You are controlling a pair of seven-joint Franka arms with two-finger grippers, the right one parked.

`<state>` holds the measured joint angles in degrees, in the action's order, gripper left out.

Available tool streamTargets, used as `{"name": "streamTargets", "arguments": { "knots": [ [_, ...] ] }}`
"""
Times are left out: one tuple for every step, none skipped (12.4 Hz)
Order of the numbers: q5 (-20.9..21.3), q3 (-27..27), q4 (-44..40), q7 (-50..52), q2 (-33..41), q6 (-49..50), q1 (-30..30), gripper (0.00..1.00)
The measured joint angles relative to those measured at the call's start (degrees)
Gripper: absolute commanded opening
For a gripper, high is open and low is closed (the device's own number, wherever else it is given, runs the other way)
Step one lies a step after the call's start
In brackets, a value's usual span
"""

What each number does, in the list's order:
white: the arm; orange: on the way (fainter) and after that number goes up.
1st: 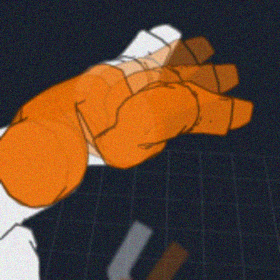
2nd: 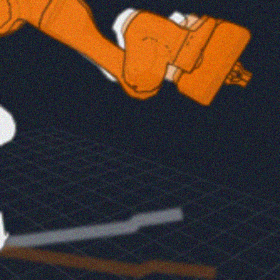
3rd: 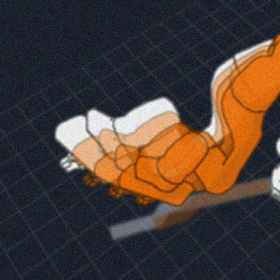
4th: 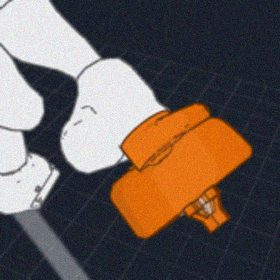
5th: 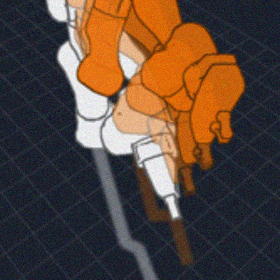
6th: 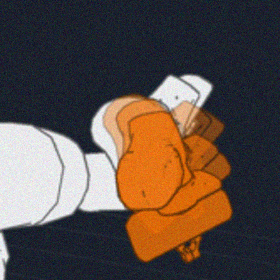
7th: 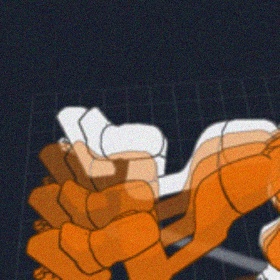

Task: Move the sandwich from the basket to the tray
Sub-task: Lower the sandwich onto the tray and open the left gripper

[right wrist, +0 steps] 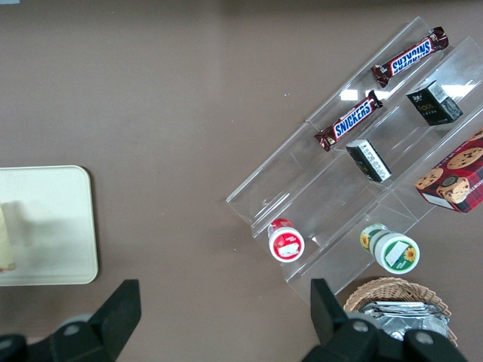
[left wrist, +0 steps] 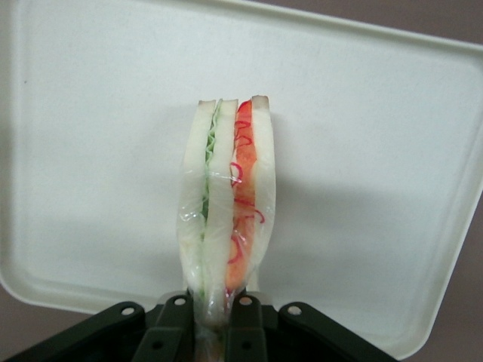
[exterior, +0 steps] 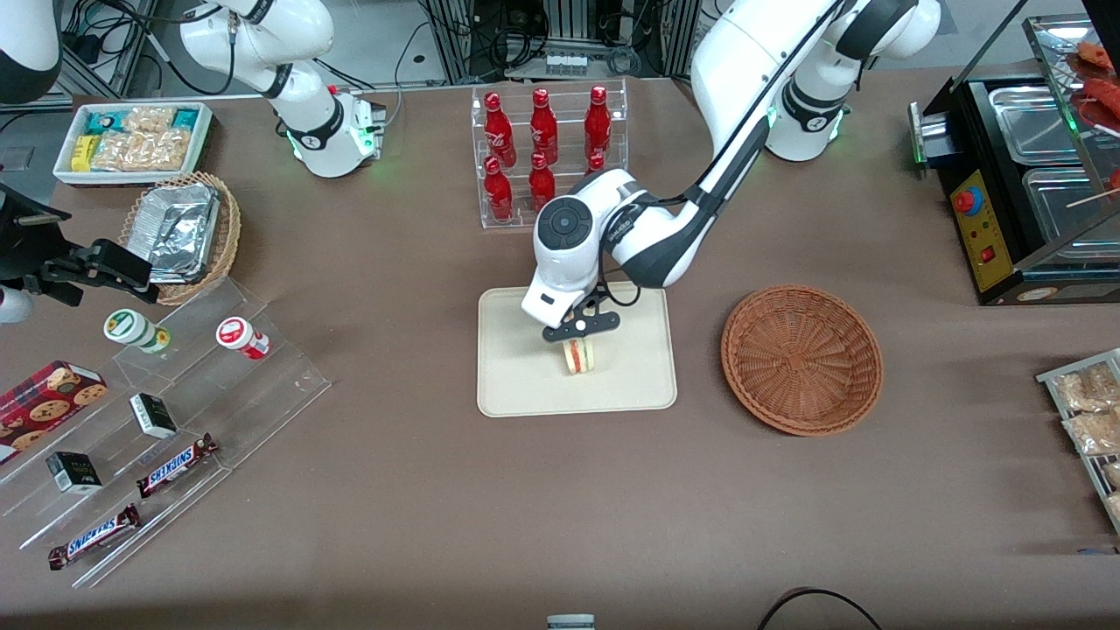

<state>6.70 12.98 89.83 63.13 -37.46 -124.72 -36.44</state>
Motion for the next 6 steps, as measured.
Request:
{"name": "streamTargets", "arguments": {
  "knots": [
    [0.5, -0.1, 0.0, 0.2, -0.4, -0.8, 0.0, 0.07],
    [0.8, -0.1, 0.0, 0.3, -0.7, -1.2, 0.0, 0.07],
    [0.9, -0.1, 0.0, 0.3, -1.0, -1.7, 0.0, 0.07],
    [1.0, -0.1, 0.0, 0.4, -1.2, -2.2, 0.0, 0.07],
    [1.0, -0.1, 0.0, 0.4, -1.6, -2.6, 0.0, 0.08],
    [1.0, -0.1, 0.0, 0.4, -1.9, -2.8, 0.0, 0.11]
  ]
}}
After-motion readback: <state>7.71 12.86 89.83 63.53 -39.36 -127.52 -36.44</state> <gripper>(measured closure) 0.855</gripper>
